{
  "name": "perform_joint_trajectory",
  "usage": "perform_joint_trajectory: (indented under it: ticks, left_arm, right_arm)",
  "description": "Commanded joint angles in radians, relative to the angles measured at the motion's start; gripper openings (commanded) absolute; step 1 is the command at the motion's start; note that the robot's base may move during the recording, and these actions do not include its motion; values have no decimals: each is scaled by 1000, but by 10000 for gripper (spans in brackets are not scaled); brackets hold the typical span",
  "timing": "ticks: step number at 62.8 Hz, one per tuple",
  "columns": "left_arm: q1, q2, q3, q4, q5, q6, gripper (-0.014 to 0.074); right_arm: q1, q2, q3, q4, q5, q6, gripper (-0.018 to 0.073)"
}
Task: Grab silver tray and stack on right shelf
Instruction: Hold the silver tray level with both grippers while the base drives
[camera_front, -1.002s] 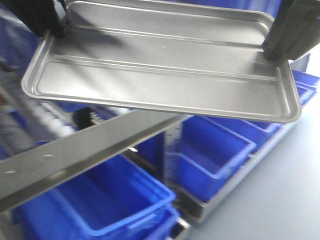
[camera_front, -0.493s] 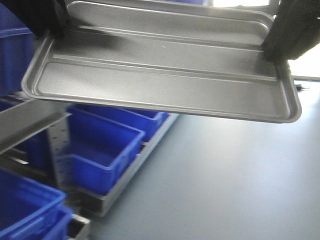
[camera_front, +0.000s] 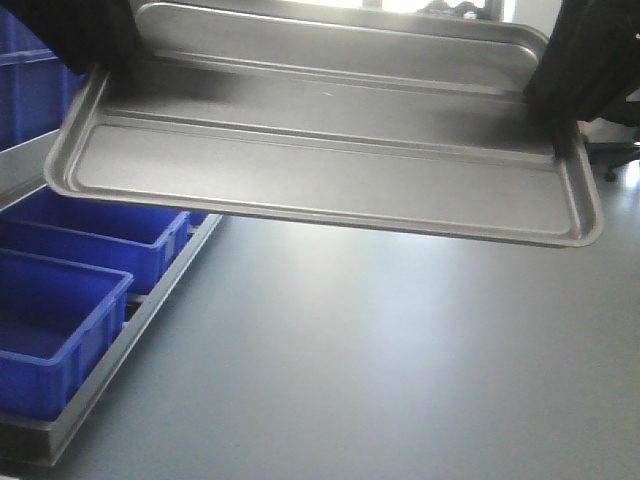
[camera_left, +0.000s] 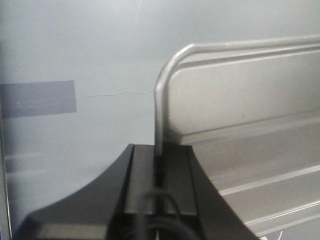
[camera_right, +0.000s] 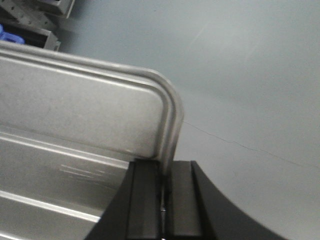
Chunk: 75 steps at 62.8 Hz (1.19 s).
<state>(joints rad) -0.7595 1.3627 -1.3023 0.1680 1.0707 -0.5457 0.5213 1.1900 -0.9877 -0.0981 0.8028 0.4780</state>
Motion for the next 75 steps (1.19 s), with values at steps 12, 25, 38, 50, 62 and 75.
perform_joint_trajectory:
  ticks: [12, 25, 38, 50, 62, 75]
  left_arm:
    - [4, -31, -32, 85, 19, -4, -93]
    - [4, -31, -32, 85, 19, -4, -93]
    - [4, -31, -32, 85, 19, -4, -93]
    - [4, -31, -32, 85, 19, -4, -93]
    - [4, -31, -32, 81, 19, -4, -93]
    - [4, -31, -32, 79, 19, -4, -93]
  right_arm:
    - [-10, -26, -32, -69, 12, -22, 57]
    - [-10, -26, -32, -69, 12, -22, 57]
    - [-10, -26, -32, -69, 12, -22, 57]
    - [-10, -26, -32, -69, 12, -22, 57]
    - [-10, -26, -32, -69, 12, -22, 57]
    - [-10, -26, -32, -69, 12, -22, 57]
